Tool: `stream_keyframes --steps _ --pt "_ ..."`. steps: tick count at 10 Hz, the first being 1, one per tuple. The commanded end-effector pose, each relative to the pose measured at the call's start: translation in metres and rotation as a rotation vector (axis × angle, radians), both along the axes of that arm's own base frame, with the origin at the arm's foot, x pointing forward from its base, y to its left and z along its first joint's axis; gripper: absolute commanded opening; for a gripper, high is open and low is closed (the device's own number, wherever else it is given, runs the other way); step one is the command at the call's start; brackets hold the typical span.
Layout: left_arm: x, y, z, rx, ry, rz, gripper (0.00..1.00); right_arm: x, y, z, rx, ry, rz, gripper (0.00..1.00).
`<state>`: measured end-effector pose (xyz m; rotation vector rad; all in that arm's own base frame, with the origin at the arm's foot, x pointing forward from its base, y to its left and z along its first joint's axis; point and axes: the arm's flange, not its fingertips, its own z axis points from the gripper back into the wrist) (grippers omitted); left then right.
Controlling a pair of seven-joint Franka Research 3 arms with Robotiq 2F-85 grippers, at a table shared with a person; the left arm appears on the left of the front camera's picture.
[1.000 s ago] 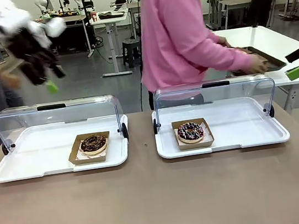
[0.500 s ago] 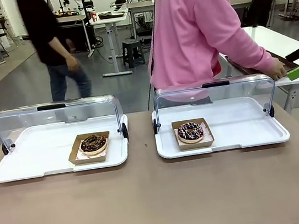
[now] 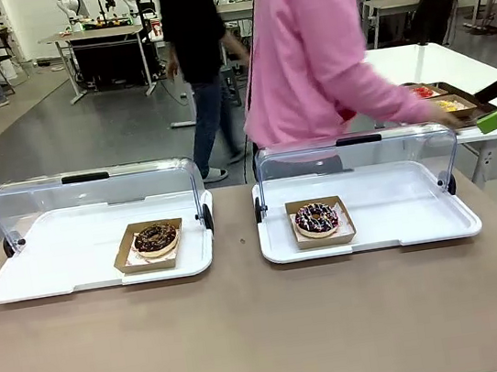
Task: Provide the desired donut to the person.
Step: Place the picked Paper togo box onto the Handle tray extended by the person.
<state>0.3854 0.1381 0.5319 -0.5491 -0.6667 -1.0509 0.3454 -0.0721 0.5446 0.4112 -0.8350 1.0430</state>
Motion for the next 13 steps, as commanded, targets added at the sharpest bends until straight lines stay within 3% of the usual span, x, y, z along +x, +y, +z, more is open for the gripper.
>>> stream_keyframes --steps 1,4,11,12,13 --pt "-0.014 0.004 -0.010 -0.046 -0.083 0.046 1.00 0.000 0.000 -0.001 0.004 -0.001 0.012 1.00" --pt "-0.022 0.011 -0.018 -0.061 -0.126 0.090 1.00 0.000 0.000 -0.001 0.004 -0.001 0.012 1.00" --pt "-0.019 0.009 -0.021 -0.065 -0.109 0.119 1.00 0.000 0.000 -0.001 0.004 -0.001 0.012 1.00" --pt "-0.018 0.007 -0.020 -0.067 -0.081 0.057 1.00 0.000 0.000 -0.001 0.004 -0.001 0.012 1.00" --pt "-0.021 0.012 -0.018 -0.049 -0.081 0.099 1.00 0.000 0.000 -0.001 0.004 -0.001 0.012 1.00"
